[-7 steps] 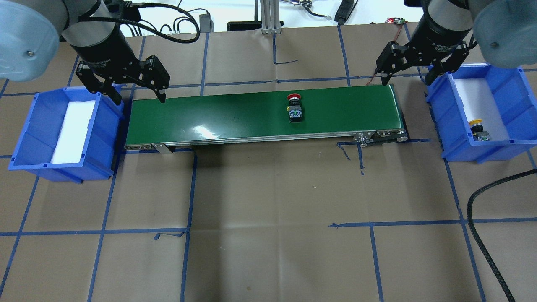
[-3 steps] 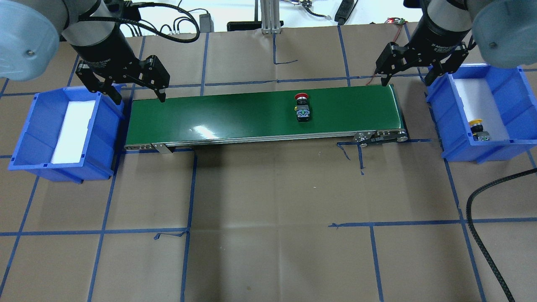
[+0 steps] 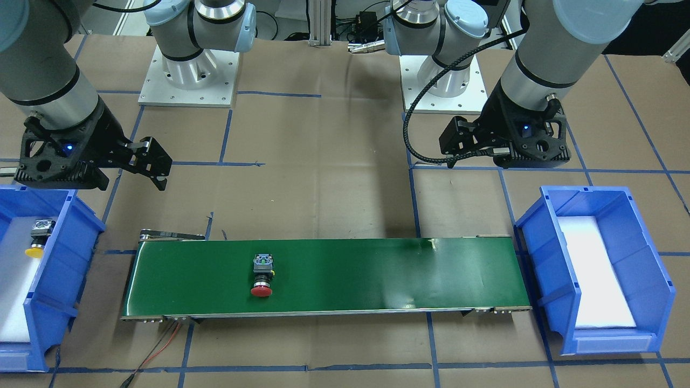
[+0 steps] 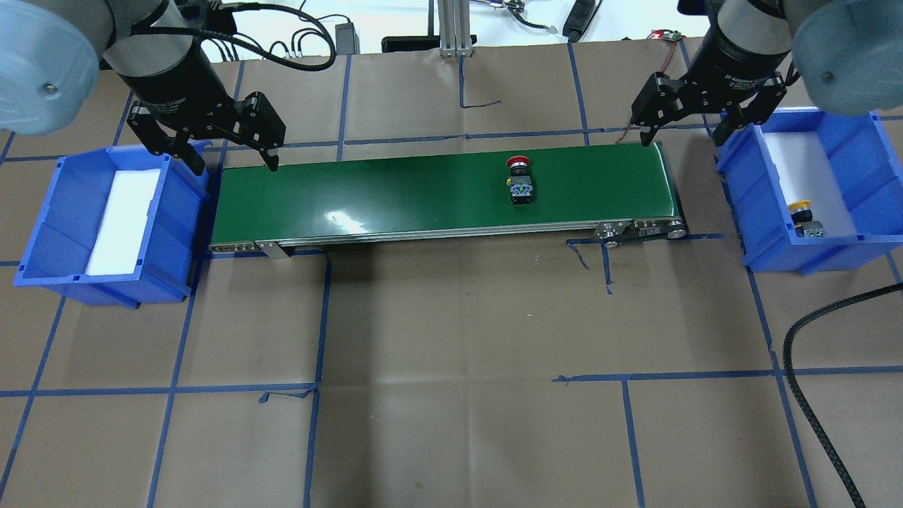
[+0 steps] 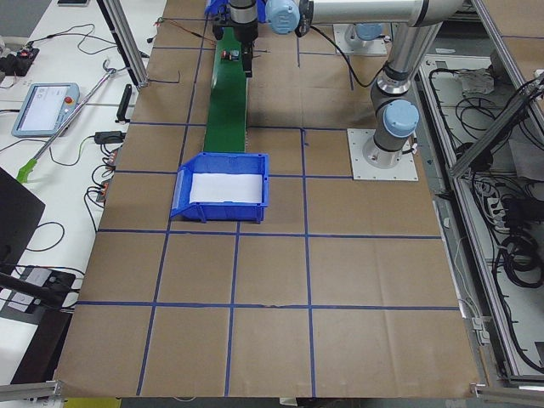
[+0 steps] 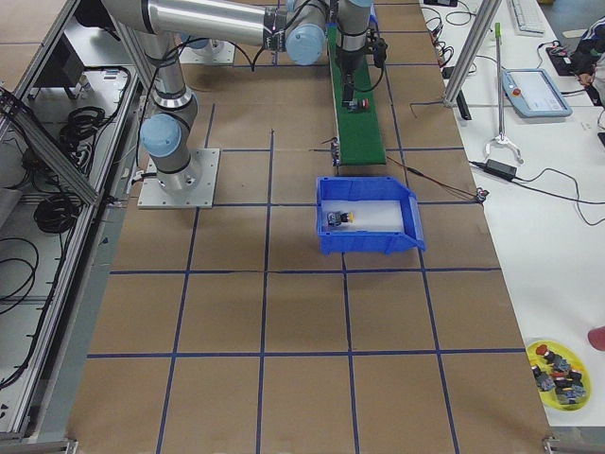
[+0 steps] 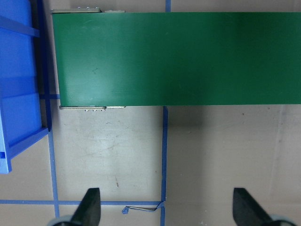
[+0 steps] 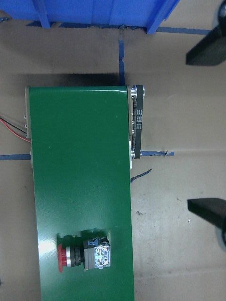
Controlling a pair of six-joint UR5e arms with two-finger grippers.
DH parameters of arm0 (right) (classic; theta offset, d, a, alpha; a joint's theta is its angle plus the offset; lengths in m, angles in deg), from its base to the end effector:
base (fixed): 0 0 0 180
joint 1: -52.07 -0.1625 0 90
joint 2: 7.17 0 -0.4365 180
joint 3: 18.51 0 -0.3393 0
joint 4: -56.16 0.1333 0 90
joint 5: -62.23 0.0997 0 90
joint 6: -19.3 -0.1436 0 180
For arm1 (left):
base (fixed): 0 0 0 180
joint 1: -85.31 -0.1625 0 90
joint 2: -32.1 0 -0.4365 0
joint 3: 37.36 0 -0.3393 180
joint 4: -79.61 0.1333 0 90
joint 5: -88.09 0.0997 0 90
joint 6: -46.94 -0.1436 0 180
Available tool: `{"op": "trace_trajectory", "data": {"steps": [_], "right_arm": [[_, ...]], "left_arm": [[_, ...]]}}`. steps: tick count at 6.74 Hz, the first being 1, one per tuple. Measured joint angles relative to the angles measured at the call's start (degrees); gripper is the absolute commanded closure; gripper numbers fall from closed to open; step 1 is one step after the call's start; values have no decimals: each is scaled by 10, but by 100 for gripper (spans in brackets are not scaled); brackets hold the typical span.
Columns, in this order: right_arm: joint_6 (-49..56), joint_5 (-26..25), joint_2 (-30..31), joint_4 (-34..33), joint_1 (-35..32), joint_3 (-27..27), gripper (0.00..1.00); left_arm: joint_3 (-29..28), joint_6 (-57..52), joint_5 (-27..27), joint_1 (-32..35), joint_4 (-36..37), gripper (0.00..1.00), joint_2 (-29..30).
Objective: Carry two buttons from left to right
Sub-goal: 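Move the right gripper back over the conveyor end toward the red button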
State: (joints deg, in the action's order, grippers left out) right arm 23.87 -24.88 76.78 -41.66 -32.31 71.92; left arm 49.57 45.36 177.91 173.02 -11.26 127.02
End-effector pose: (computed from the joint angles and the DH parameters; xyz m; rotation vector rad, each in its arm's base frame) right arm 0.0923 -0.4976 0.4172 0.0274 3.0930 -0.0430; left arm -0.1149 -0.4743 0.4383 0.0195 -3.1359 -0.0742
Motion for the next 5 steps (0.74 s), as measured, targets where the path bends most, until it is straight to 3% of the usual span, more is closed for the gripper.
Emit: {"op": "trace_trajectory", "data": {"steps": [5], "right_arm": [[-13, 7, -51, -36, -6, 2, 0]], "left_arm": [[0, 0, 0, 0, 0, 0, 0]]}}
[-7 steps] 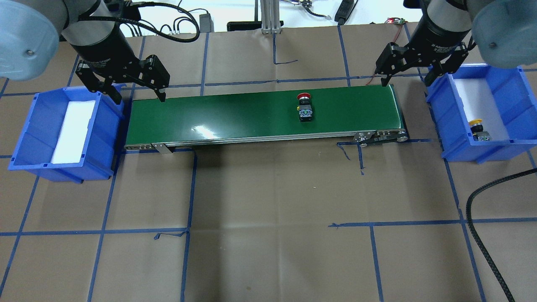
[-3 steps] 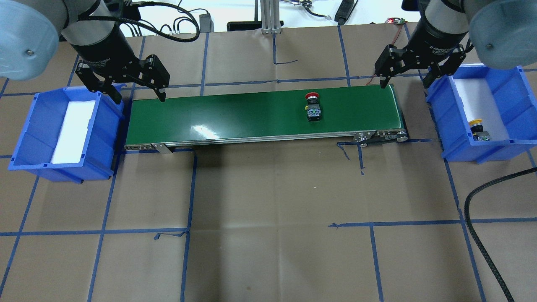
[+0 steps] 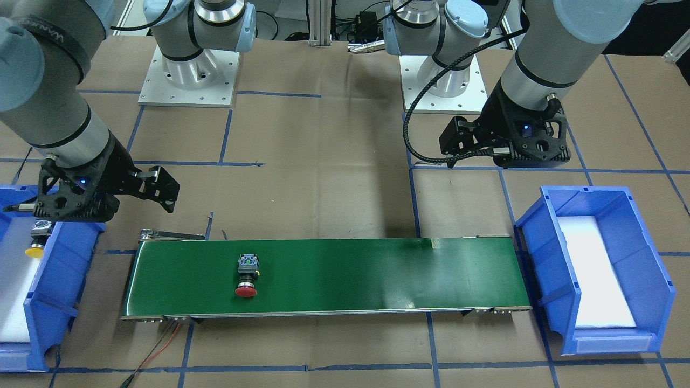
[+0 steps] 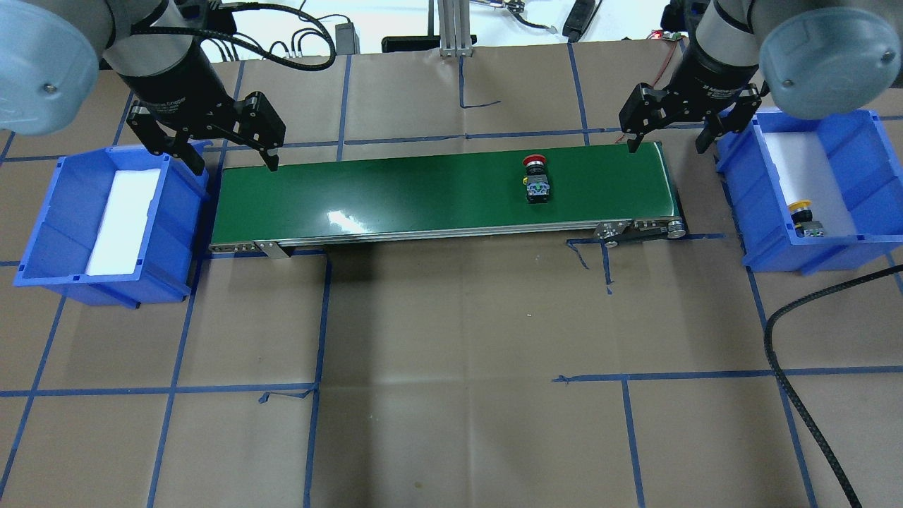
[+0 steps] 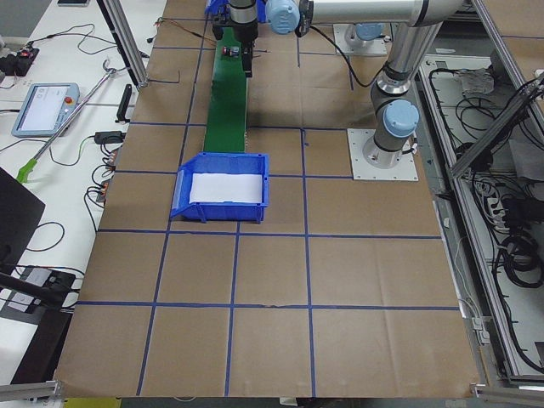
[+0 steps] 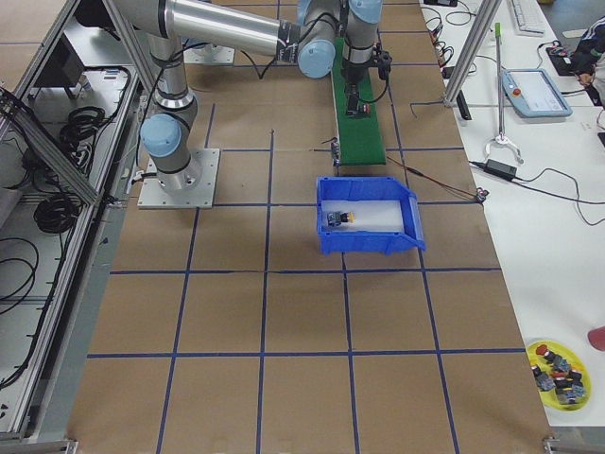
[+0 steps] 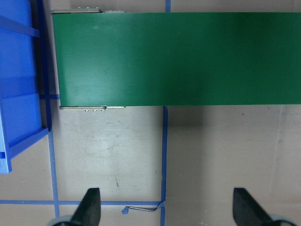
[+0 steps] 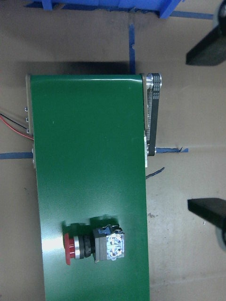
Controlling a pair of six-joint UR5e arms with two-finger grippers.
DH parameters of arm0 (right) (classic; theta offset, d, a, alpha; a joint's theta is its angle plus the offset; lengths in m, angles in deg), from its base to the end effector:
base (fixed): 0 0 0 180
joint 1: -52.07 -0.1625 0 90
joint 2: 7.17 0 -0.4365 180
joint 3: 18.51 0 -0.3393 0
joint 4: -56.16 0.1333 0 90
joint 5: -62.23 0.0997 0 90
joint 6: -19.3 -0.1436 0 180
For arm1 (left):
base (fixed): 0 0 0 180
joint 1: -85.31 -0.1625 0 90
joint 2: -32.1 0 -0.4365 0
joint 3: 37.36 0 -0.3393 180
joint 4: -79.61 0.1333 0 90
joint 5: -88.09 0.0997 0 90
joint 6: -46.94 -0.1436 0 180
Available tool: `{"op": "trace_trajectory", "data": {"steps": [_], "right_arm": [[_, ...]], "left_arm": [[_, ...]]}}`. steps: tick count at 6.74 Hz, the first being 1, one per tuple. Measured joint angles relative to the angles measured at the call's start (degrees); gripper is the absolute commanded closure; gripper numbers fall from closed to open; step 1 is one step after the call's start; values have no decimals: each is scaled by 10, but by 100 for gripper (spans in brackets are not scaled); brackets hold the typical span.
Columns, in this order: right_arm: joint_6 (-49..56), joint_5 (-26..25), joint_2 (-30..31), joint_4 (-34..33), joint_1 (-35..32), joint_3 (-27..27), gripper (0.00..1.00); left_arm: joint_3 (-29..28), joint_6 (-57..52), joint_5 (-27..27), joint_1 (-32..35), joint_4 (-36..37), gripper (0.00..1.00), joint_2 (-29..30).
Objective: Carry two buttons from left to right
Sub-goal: 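Move the right gripper back over the conveyor end toward the red button, then lower the right gripper onto the red-capped button and close it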
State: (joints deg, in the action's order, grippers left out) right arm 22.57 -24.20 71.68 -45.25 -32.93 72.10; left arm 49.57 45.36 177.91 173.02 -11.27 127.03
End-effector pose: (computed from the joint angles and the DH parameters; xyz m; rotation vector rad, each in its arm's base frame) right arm 0.0968 -0.5258 0.3777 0.0468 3.0787 0.0025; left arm -0.1149 -0.4743 0.4382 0.0195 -3.1359 -0.0748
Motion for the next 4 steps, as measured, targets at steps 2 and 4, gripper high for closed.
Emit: {"op": "trace_trajectory", "data": {"steps": [2, 4], "right_arm": [[-35, 3, -29, -23, -22, 0, 0], [-57, 0, -66, -76, -59, 0, 0]], "left_arm": [[0, 0, 0, 0, 0, 0, 0], [-1, 0, 0, 0, 0, 0, 0]]}}
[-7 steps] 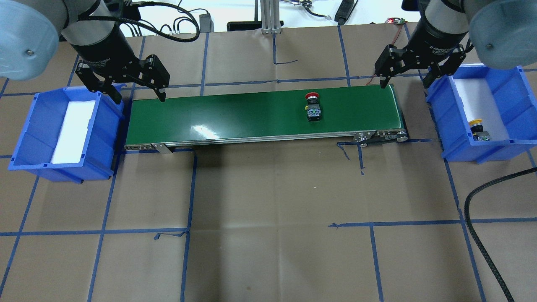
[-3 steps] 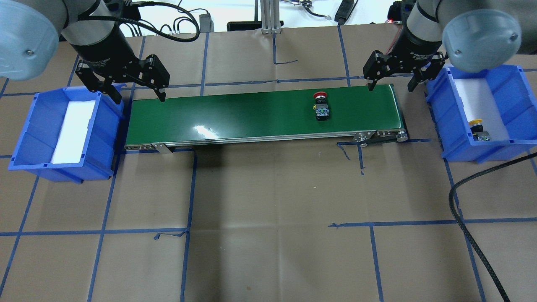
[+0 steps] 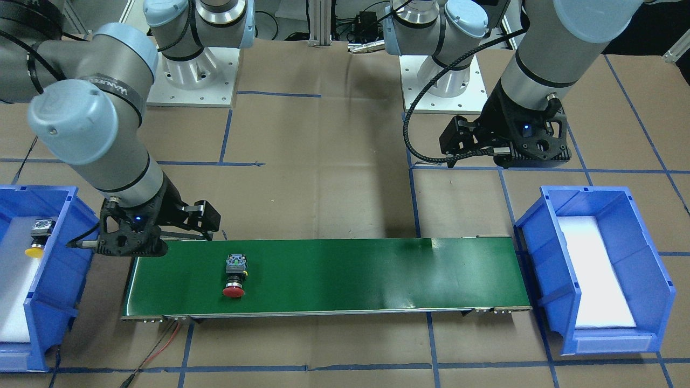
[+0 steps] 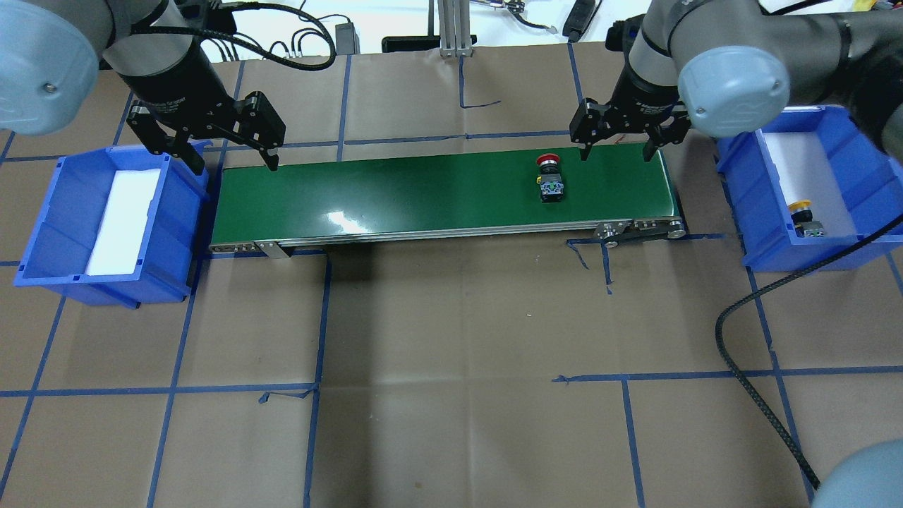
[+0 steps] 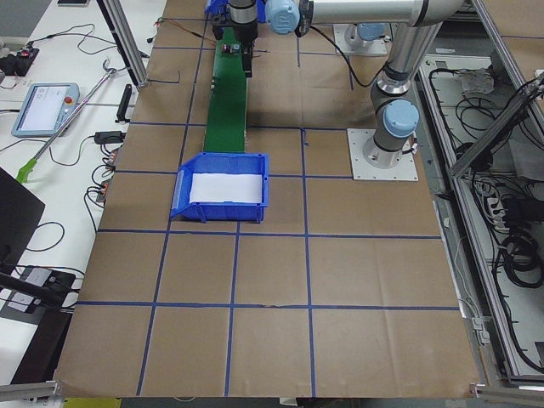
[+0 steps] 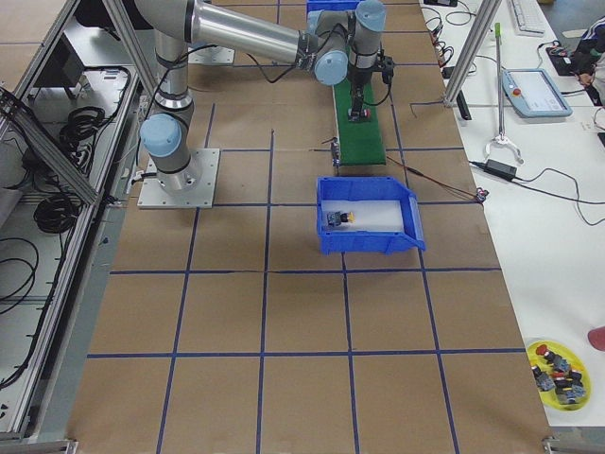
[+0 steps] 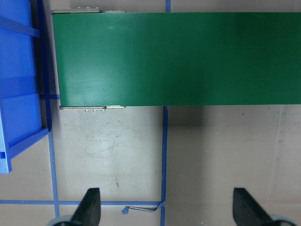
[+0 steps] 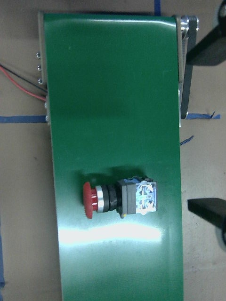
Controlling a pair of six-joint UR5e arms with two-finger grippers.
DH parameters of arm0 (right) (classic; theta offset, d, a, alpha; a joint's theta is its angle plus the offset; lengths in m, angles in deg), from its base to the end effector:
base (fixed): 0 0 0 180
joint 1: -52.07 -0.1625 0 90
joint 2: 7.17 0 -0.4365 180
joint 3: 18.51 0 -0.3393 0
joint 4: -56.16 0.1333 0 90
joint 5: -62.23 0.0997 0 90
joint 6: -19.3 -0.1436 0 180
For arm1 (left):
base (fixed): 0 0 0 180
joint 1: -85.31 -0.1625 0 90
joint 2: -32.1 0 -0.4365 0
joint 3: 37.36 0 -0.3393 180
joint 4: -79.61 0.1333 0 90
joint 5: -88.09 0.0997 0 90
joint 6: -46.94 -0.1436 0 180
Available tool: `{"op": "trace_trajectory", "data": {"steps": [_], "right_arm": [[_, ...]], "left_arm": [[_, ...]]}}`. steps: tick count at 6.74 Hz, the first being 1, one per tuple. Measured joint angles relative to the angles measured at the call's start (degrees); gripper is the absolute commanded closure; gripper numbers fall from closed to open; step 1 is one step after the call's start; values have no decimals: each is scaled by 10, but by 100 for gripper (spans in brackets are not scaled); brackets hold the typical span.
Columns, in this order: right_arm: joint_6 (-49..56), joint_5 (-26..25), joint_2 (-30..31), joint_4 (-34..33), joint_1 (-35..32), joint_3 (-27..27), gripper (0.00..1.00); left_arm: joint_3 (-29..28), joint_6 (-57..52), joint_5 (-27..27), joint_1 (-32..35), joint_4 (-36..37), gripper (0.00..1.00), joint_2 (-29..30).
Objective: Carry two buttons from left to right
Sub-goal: 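Lower the right gripper onto the red-capped button and close it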
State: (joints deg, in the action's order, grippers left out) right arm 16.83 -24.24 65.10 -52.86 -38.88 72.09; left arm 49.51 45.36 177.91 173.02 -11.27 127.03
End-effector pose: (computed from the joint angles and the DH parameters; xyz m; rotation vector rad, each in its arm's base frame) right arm 0.1513 -0.5540 0.3294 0.0403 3.0793 -0.0157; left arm -0.1149 -0.4745 0.4386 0.0195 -3.1360 -0.0731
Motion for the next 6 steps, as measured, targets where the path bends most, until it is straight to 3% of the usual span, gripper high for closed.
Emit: {"op": "trace_trajectory", "data": {"steps": [5, 6], "right_arm": [[-13, 5, -77, -69, -15, 1, 1], [-13, 6, -90, -77, -15, 2, 19]], "left_arm": [[0, 0, 0, -1, 0, 0, 0], [0, 0, 0, -1, 0, 0, 0]]}}
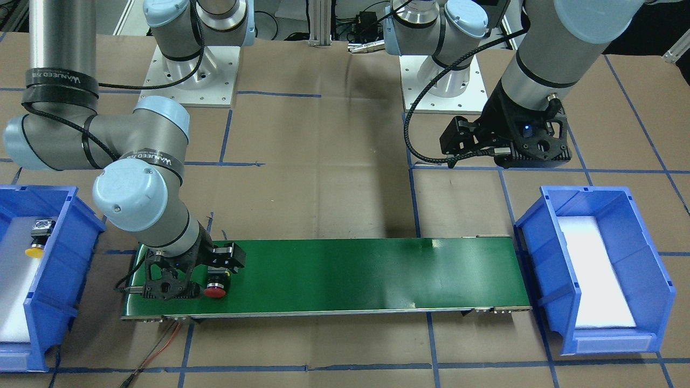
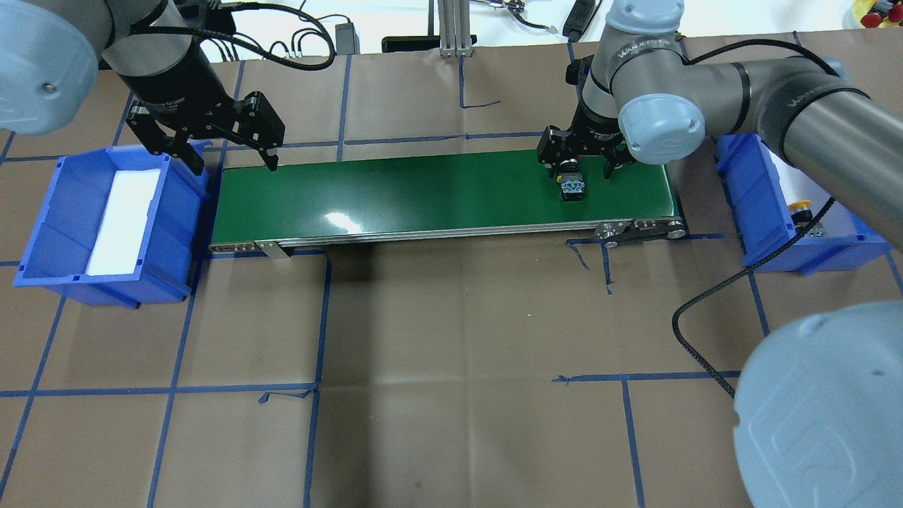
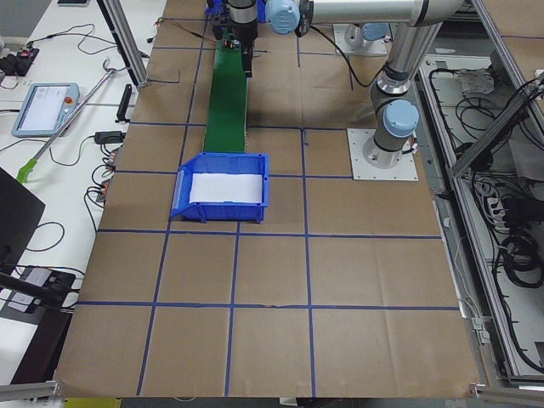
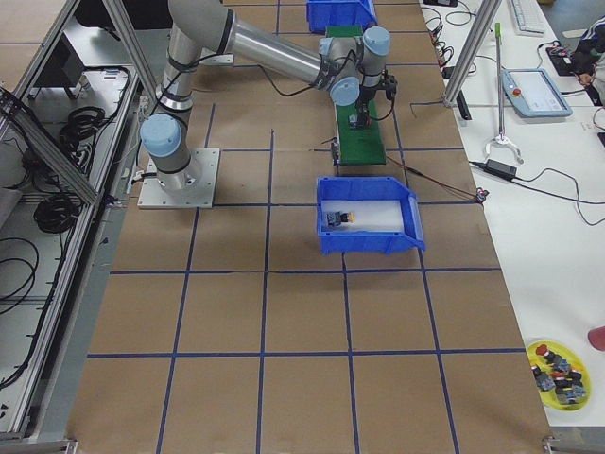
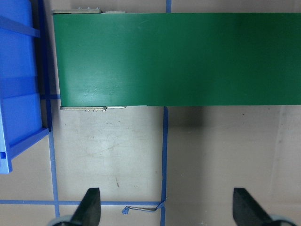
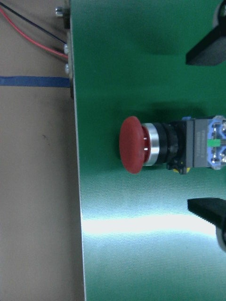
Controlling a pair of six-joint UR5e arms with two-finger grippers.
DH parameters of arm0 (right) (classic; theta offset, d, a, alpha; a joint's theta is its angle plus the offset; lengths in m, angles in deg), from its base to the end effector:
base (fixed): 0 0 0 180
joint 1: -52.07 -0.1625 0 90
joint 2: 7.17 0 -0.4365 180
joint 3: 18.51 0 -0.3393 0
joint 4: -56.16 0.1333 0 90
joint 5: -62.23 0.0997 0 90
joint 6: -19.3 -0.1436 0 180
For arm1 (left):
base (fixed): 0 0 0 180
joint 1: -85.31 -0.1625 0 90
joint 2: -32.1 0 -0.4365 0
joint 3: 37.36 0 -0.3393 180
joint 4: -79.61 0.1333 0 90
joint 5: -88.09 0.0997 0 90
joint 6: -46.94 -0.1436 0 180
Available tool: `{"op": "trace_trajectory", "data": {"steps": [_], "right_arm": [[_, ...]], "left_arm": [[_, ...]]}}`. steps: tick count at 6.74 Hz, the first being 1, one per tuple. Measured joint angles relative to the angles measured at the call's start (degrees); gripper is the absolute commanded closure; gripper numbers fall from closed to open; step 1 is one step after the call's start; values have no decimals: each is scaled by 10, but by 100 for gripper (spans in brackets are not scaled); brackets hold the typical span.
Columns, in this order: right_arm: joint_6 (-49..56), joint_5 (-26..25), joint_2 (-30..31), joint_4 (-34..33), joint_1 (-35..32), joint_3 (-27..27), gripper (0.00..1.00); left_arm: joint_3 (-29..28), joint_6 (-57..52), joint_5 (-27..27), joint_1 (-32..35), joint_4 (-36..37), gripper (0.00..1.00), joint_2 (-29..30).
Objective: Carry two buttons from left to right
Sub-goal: 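Lower the right gripper onto the red-capped button and close it, then lift the red button with the right gripper and carry it into the bin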
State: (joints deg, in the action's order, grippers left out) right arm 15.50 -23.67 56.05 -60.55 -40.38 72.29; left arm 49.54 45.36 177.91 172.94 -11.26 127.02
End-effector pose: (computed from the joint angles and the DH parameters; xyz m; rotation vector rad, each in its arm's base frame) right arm 0.1689 -0.5882 0.2504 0.0370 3.0706 0.0293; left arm -0.1142 -0.4745 0.4385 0.0217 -3.1359 -0.0734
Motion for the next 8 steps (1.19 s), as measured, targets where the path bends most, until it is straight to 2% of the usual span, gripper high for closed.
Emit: {"op": "trace_trajectory", "data": {"steps": [1, 2, 4, 5, 8], "right_arm": [[0, 0, -8, -4, 0, 0, 63], [0, -2, -13, -1, 1, -1, 93], [1, -7, -10, 44, 6, -6, 99], [4, -9, -2, 68, 15, -7, 99], [58, -9, 80, 114, 79, -9, 98]], "left_arm": [[0, 0, 0, 0, 0, 0, 0], [0, 0, 0, 0, 0, 0, 0], [0, 0, 0, 0, 0, 0, 0], [0, 0, 0, 0, 0, 0, 0], [0, 0, 0, 0, 0, 0, 0]]}}
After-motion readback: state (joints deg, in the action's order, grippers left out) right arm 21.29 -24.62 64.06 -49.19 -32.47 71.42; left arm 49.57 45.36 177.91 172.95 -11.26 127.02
